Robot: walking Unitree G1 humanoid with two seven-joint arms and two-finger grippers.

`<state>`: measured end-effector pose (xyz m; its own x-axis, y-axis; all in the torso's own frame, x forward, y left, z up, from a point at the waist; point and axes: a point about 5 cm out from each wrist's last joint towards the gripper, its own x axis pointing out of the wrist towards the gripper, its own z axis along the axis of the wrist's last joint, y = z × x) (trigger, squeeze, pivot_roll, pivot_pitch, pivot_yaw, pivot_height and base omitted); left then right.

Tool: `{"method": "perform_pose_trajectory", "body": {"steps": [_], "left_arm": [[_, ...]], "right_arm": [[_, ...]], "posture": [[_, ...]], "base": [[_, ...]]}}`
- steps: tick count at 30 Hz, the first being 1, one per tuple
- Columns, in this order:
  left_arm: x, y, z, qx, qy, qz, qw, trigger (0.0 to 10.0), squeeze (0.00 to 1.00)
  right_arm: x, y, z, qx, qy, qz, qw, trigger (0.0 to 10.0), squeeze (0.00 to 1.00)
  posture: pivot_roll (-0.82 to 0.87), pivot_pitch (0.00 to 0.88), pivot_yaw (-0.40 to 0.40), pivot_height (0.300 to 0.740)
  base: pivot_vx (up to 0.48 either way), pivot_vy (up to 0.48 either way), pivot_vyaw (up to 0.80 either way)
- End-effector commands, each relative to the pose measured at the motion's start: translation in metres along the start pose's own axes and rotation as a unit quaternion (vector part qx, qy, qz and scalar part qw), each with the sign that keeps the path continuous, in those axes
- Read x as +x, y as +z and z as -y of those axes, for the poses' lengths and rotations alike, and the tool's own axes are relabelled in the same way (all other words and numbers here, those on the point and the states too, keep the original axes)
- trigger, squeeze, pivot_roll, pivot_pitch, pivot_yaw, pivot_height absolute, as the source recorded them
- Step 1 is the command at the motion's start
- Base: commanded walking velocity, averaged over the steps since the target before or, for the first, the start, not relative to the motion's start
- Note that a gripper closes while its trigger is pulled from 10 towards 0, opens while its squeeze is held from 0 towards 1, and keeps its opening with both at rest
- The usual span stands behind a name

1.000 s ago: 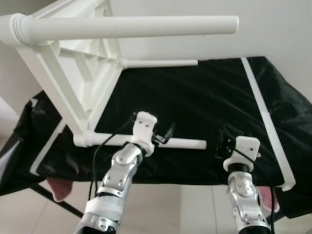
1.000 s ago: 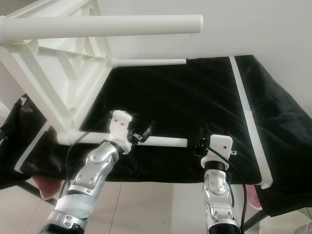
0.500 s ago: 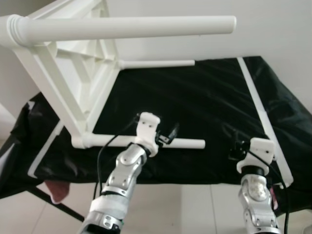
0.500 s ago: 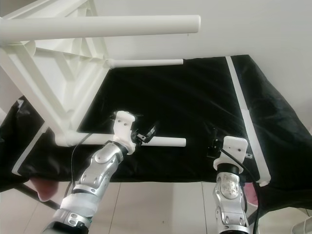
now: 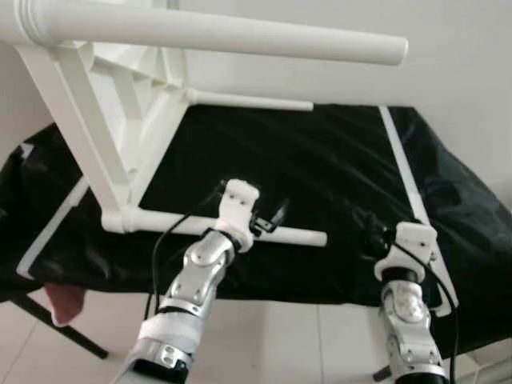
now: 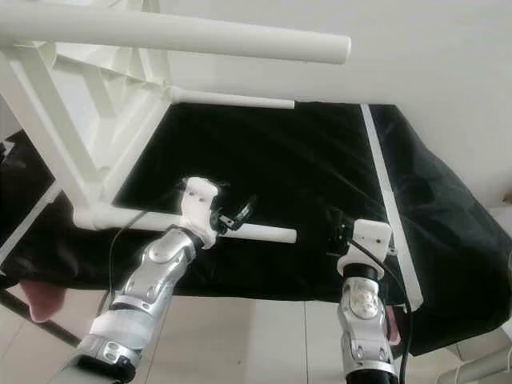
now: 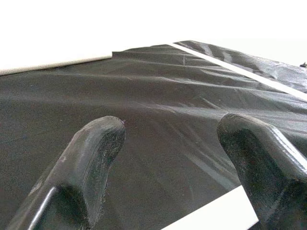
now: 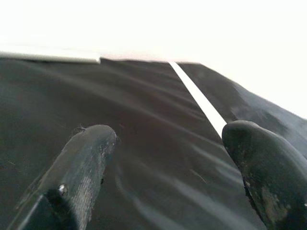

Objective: Building children table

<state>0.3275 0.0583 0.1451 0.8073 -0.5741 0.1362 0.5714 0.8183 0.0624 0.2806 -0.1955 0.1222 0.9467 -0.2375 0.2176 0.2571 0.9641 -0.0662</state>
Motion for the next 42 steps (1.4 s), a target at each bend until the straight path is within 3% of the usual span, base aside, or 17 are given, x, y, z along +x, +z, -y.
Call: {"method": "perform_pose_trajectory", "body": {"steps": [1,18,42], "left_arm": [[-0.002,-0.001,-0.004,0.002,0.01,-0.003,1.0,10.0,0.0],[-0.005,-0.004,-0.019,-0.014,0.035,-0.018,0.999,10.0,0.0],[0.0,0.0,-0.021,-0.014,0.028,-0.015,0.999,10.0,0.0]], "right_arm": [[-0.001,-0.004,0.0,0.0,0.005,-0.012,1.0,10.0,0.0],[-0.004,-0.005,0.005,0.005,-0.021,-0.014,1.0,10.0,0.0],[0.003,-0.004,0.001,0.012,-0.031,-0.008,0.999,10.0,0.0]], "posture": [[-0.02,0.0,-0.027,0.74],[-0.05,0.0,0.021,0.74],[-0.04,0.0,0.039,0.74]], "base": [[0.0,0.0,0.0],[0.0,0.0,0.0],[0.0,0.366,0.0]]}}
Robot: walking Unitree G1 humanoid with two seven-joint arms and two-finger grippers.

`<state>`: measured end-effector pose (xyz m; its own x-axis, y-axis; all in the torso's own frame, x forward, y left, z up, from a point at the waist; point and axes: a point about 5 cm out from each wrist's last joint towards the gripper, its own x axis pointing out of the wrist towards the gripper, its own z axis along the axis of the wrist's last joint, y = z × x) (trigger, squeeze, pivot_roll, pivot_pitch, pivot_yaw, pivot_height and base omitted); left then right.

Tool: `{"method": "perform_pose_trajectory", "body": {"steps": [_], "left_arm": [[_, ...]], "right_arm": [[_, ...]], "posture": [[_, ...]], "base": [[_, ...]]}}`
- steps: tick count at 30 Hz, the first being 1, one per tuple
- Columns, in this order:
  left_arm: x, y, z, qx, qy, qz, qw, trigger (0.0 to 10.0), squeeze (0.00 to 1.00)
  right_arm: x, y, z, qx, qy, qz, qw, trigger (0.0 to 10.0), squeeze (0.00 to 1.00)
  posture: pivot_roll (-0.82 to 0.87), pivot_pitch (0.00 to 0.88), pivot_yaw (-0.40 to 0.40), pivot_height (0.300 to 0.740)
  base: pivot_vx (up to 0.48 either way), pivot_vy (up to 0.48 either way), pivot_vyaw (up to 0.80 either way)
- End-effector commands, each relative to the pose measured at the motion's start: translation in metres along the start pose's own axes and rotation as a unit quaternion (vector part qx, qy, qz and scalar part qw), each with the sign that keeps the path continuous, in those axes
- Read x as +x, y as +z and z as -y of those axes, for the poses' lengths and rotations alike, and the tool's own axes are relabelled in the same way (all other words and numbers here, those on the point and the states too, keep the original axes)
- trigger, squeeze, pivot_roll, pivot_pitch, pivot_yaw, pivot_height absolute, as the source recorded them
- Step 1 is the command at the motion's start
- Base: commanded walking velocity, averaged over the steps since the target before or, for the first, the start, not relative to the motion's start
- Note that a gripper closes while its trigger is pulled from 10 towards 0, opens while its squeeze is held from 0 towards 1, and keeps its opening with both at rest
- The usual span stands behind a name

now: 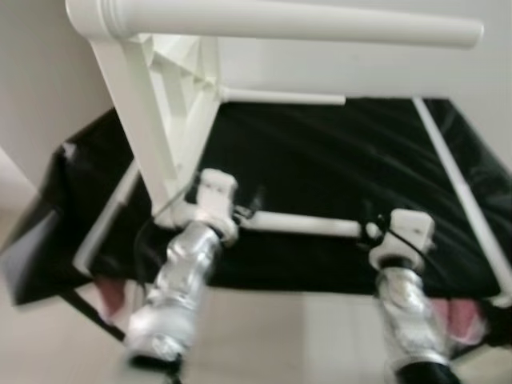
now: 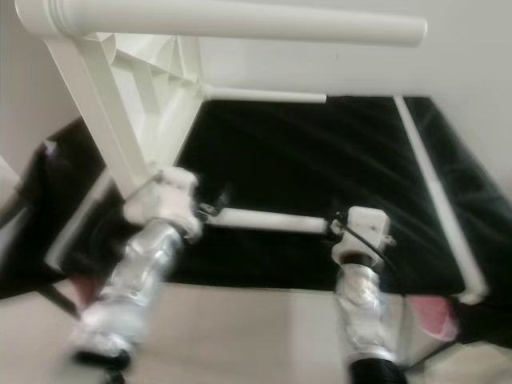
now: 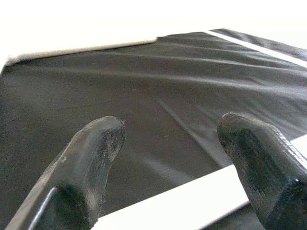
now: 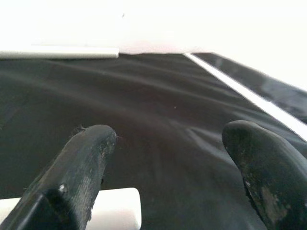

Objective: Building children table

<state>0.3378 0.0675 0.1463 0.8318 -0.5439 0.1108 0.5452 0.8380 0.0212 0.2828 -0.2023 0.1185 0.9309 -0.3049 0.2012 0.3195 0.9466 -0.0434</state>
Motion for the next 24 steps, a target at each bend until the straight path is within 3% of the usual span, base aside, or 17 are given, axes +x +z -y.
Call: {"method": "perform_pose_trajectory", "body": {"steps": [1,9,15,20,21,24], "left_arm": [[-0.003,0.001,-0.007,0.008,0.005,0.0,1.0,10.0,0.0],[-0.004,0.001,0.002,0.031,-0.027,-0.002,0.999,10.0,0.0],[-0.01,-0.003,0.017,0.076,-0.099,-0.008,0.992,10.0,0.0],[-0.011,-0.003,0.017,0.074,-0.098,-0.01,0.992,10.0,0.0],[-0.012,-0.003,0.016,0.076,-0.099,-0.01,0.992,10.0,0.0],[-0.016,-0.003,0.015,0.084,-0.112,-0.01,0.99,10.0,0.0]], "right_arm": [[-0.001,0.001,-0.004,0.008,0.002,0.002,1.0,10.0,0.0],[-0.004,-0.002,-0.003,0.008,0.0,-0.001,1.0,10.0,0.0],[-0.005,-0.003,-0.002,0.018,-0.001,-0.006,1.0,10.0,0.0],[-0.005,-0.002,0.0,0.026,0.0,-0.006,1.0,10.0,0.0],[-0.004,-0.001,-0.001,0.043,0.002,-0.005,0.999,10.0,1.0],[-0.004,0.004,-0.002,0.032,0.023,0.009,0.999,10.0,1.0]], "posture": [[-0.04,0.0,0.039,0.74],[-0.05,0.0,0.042,0.74],[-0.05,0.0,0.04,0.74],[-0.05,0.0,0.039,0.74],[-0.05,0.0,0.037,0.74],[-0.05,0.0,0.036,0.74]], "base": [[0.0,0.0,0.0],[0.0,0.0,0.0],[0.0,0.0,0.0],[0.0,0.0,0.0],[0.0,0.0,0.0],[0.0,0.0,0.0]]}}
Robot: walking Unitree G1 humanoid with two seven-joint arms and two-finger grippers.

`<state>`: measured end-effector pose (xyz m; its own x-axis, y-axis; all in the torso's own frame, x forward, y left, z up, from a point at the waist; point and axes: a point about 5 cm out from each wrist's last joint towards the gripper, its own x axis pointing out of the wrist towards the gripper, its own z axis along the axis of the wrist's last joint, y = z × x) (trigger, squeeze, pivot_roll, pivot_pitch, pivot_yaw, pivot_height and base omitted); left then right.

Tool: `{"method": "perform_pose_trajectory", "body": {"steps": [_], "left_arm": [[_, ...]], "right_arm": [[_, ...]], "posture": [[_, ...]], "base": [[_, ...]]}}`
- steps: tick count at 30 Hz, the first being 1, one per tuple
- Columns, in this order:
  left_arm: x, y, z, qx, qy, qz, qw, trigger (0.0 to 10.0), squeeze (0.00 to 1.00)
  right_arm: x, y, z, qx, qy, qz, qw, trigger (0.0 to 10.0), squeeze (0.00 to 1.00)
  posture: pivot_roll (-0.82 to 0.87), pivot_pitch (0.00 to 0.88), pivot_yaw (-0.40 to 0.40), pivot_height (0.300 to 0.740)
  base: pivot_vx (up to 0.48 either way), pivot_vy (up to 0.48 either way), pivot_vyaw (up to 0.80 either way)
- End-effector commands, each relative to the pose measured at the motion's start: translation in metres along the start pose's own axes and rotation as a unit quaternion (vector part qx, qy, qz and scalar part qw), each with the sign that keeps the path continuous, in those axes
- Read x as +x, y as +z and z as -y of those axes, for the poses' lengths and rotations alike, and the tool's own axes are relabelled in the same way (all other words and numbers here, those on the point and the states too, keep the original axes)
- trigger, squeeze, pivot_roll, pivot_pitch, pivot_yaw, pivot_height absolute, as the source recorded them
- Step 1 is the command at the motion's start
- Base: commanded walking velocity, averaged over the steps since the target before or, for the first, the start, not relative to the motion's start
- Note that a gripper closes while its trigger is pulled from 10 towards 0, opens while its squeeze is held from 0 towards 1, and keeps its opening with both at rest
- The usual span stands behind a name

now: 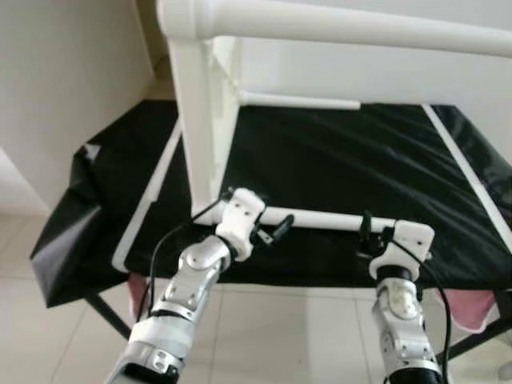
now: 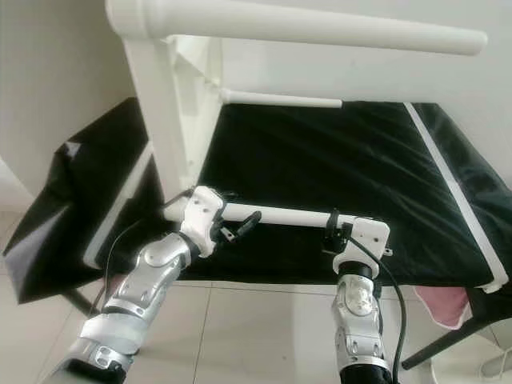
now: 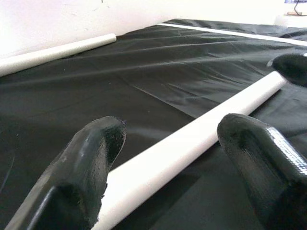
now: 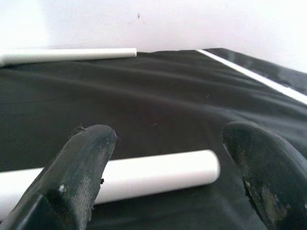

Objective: Building children table

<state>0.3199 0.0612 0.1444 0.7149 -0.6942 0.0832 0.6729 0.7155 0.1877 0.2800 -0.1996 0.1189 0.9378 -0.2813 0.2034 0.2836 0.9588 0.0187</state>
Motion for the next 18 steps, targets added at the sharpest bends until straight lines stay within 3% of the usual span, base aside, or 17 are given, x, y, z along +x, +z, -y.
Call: {"method": "perform_pose_trajectory", "body": {"steps": [1,5,6,9,11,14,18], "left_arm": [[-0.007,-0.002,0.002,0.003,-0.027,-0.007,1.0,10.0,0.0],[-0.013,-0.001,0.003,-0.013,-0.058,-0.008,0.998,10.0,0.0],[-0.016,-0.001,0.004,-0.017,-0.079,-0.012,0.997,10.0,0.0],[-0.025,0.0,0.01,-0.023,-0.141,-0.018,0.99,10.0,0.0],[-0.027,0.001,0.011,-0.026,-0.152,-0.019,0.988,10.0,0.0],[-0.04,-0.003,0.02,-0.025,-0.217,-0.048,0.975,10.0,0.0],[-0.045,-0.005,0.022,-0.021,-0.229,-0.056,0.972,10.0,0.0]], "right_arm": [[0.0,0.004,-0.001,-0.012,0.014,0.011,1.0,10.0,1.0],[0.002,0.007,0.002,-0.04,0.017,0.015,0.999,10.0,1.0],[0.003,0.01,0.002,-0.035,0.032,0.02,0.999,10.0,0.0],[0.007,0.025,-0.001,-0.062,0.083,0.059,0.993,10.0,0.0],[0.008,0.028,-0.001,-0.066,0.091,0.065,0.992,10.0,0.0],[0.015,0.058,0.0,-0.132,0.103,0.148,0.975,10.0,0.0],[0.017,0.065,0.001,-0.153,0.101,0.167,0.969,10.0,0.0]], "posture": [[-0.05,0.0,0.035,0.74],[-0.05,0.0,0.036,0.74],[-0.05,0.0,0.035,0.74],[-0.05,0.0,0.037,0.74],[-0.05,0.0,0.036,0.74],[-0.05,0.0,0.036,0.74],[-0.05,0.0,0.036,0.74]], "base": [[0.0,0.0,0.0],[0.0,0.0,0.0],[0.0,0.0,0.0],[0.0,0.0,0.0],[0.0,0.0,0.0],[0.0,0.0,0.0],[0.0,0.0,0.0]]}}
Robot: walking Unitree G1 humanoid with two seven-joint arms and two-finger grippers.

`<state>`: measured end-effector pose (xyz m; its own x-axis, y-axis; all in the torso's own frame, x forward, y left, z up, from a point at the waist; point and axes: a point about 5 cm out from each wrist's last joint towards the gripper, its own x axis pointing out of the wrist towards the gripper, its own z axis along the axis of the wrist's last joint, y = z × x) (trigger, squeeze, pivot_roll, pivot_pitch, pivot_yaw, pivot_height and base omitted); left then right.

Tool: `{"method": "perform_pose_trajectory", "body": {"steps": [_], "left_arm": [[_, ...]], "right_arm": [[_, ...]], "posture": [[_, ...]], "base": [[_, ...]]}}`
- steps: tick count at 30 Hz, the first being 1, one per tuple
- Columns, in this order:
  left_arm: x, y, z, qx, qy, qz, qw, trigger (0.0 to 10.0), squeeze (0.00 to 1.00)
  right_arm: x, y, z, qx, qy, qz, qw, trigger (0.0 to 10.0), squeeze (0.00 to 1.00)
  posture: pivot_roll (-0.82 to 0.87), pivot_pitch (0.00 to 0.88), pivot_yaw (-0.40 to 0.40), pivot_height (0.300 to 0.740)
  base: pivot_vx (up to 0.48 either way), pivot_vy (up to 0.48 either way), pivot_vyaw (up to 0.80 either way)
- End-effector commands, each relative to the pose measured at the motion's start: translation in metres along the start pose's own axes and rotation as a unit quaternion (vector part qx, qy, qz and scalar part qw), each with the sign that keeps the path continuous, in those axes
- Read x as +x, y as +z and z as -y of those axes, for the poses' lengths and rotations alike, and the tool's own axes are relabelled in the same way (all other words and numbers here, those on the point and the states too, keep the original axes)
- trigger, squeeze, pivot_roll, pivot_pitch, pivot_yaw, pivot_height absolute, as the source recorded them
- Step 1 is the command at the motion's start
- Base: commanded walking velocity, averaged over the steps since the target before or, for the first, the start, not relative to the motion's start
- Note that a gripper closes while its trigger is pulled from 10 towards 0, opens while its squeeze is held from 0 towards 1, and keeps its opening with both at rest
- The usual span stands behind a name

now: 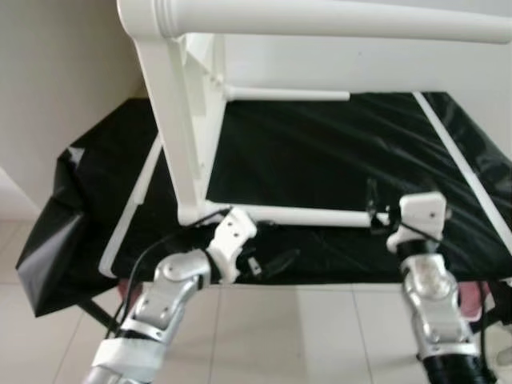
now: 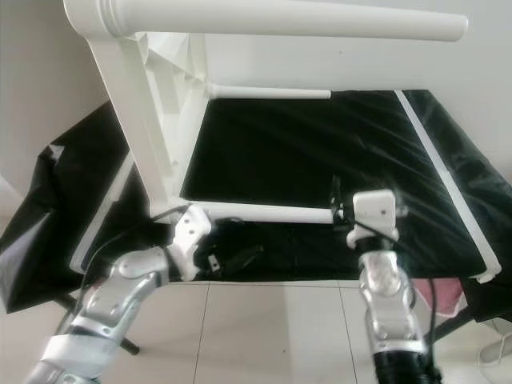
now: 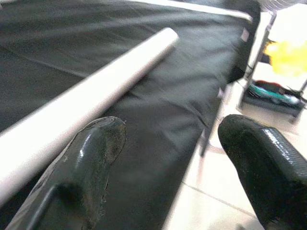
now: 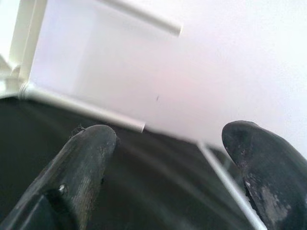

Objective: Building children table

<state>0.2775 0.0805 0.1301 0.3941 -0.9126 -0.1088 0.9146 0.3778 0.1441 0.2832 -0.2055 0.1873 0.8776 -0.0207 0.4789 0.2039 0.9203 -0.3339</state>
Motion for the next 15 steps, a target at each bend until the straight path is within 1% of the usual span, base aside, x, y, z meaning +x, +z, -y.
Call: {"method": "perform_pose_trajectory", "body": {"steps": [1,2,4,5,10,11,12,13,14,15], "left_arm": [[0.001,0.001,0.003,-0.003,-0.014,-0.001,1.0,10.0,0.0],[0.0,-0.001,0.001,-0.002,-0.007,-0.006,1.0,10.0,0.0],[-0.001,-0.002,-0.002,-0.006,0.0,-0.013,1.0,10.0,0.0],[-0.001,-0.002,-0.002,-0.006,0.0,-0.013,1.0,10.0,0.0],[-0.004,-0.002,-0.004,-0.012,0.004,-0.024,1.0,10.0,0.0],[-0.004,-0.002,-0.004,-0.012,0.004,-0.024,1.0,10.0,0.0],[-0.005,-0.003,-0.004,-0.012,0.004,-0.029,1.0,10.0,0.0],[-0.006,-0.003,-0.004,-0.012,0.004,-0.03,0.999,10.0,0.0],[-0.006,-0.004,-0.004,-0.012,0.004,-0.033,0.999,10.0,0.0],[-0.006,-0.004,-0.004,-0.012,0.004,-0.033,0.999,10.0,0.0]], "right_arm": [[0.003,0.006,-0.002,-0.02,0.004,0.02,1.0,10.0,0.0],[0.008,0.013,-0.003,-0.048,0.002,0.043,0.998,10.0,0.0],[0.014,0.024,-0.005,-0.085,0.002,0.074,0.994,10.0,0.0],[0.014,0.024,-0.005,-0.085,0.002,0.074,0.994,10.0,0.0],[0.025,0.049,-0.015,-0.135,0.009,0.146,0.98,10.0,0.0],[0.025,0.049,-0.015,-0.135,0.009,0.146,0.98,10.0,0.0],[0.027,0.057,-0.015,-0.157,-0.003,0.171,0.973,10.0,0.0],[0.027,0.058,-0.015,-0.162,-0.006,0.176,0.971,10.0,0.0],[0.028,0.063,-0.017,-0.174,-0.013,0.19,0.966,10.0,0.0],[0.028,0.063,-0.017,-0.174,-0.013,0.19,0.966,10.0,0.0]], "posture": [[-0.05,0.0,0.035,0.74],[-0.04,0.0,0.036,0.74],[-0.04,0.0,0.036,0.74],[-0.04,0.0,0.036,0.74],[-0.04,0.0,0.039,0.74],[-0.04,0.0,0.039,0.74],[-0.04,0.0,0.04,0.74],[-0.04,0.0,0.04,0.74],[-0.04,0.0,0.039,0.74],[-0.04,0.0,0.039,0.74]], "base": [[0.0,0.0,0.0],[0.0,0.0,0.0],[0.0,0.0,0.0],[0.0,0.0,0.0],[0.0,0.0,0.0],[0.0,0.0,0.0],[0.0,0.0,0.0],[0.0,0.0,0.0],[0.0,0.0,0.0],[0.0,0.0,0.0]]}}
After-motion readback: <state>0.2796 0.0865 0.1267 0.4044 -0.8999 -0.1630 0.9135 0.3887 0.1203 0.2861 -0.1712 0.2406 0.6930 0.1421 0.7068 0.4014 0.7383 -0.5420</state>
